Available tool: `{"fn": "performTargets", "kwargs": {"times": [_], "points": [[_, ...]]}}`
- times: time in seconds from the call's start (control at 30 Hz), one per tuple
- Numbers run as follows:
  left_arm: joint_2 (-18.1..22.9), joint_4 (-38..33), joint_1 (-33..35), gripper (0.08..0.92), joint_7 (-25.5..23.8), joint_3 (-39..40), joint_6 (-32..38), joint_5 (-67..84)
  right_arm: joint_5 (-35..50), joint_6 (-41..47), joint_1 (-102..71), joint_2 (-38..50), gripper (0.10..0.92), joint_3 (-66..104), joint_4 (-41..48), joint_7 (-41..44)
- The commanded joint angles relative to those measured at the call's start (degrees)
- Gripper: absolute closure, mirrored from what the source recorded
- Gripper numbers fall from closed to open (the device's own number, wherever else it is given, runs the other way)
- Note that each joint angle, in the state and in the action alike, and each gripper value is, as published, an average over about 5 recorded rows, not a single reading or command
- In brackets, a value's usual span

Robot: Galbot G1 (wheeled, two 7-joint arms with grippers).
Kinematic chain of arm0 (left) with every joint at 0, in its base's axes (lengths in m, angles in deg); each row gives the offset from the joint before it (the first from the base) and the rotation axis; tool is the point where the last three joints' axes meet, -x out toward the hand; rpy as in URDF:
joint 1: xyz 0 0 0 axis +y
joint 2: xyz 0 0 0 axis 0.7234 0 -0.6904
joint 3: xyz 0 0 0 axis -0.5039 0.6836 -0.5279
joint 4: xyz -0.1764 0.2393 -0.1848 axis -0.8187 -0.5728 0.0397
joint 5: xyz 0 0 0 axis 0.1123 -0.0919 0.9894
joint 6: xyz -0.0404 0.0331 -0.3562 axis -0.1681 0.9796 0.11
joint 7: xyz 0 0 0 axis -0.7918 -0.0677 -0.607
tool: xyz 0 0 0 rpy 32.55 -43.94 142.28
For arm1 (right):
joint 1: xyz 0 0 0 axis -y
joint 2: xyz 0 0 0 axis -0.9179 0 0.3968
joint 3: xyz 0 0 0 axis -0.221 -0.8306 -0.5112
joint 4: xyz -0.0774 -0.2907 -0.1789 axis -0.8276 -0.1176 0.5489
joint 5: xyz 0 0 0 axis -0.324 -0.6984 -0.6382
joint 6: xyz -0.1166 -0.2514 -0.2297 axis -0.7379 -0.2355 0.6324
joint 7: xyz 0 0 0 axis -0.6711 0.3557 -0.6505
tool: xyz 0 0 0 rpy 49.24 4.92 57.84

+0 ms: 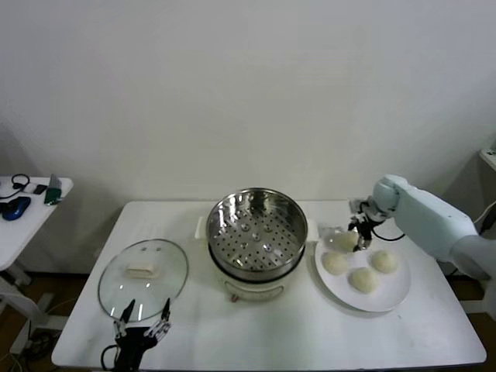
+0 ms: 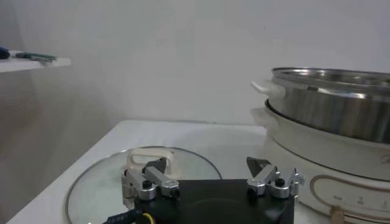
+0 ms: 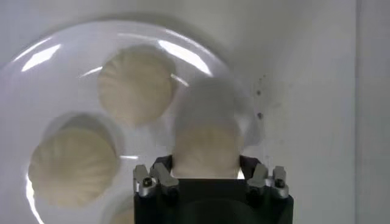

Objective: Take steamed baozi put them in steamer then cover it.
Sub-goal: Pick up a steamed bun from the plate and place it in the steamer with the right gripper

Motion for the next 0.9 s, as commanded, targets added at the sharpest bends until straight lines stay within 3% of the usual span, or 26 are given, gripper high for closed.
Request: {"fn": "performTargets", "kwargs": {"times": [0.03,0.27,0.53,0.67,0.9], "points": [[0.02,-0.46,0.19,0.177,0.02,0.00,0.07,-0.06,9.35,-3.81,16.04,1.66,0.329,-12.96,-8.58,0.99],[-0.08,-0.58,0.06,0.177,0.07,0.02,0.32,0.00,13.39,-17.84,36.52,-3.39,0.330,-23.43,-20.85,3.18],[-0.09,-0.47,-0.42,0.177,0.12,0.19,0.48,0.10,5.81,-27.61,39.96,-13.70,0.330,-26.05,-33.75,0.61],[-0.15,-1.05,-0.21,0.177,0.13,0.01,0.69,0.10,-2.03,-30.75,34.08,-18.24,0.330,-25.74,-31.42,-1.54],[-0.46,-2.12,0.53,0.177,0.16,-0.22,0.97,0.16,-15.86,-34.54,22.00,-22.17,0.330,-23.77,-19.47,-4.99]]}}
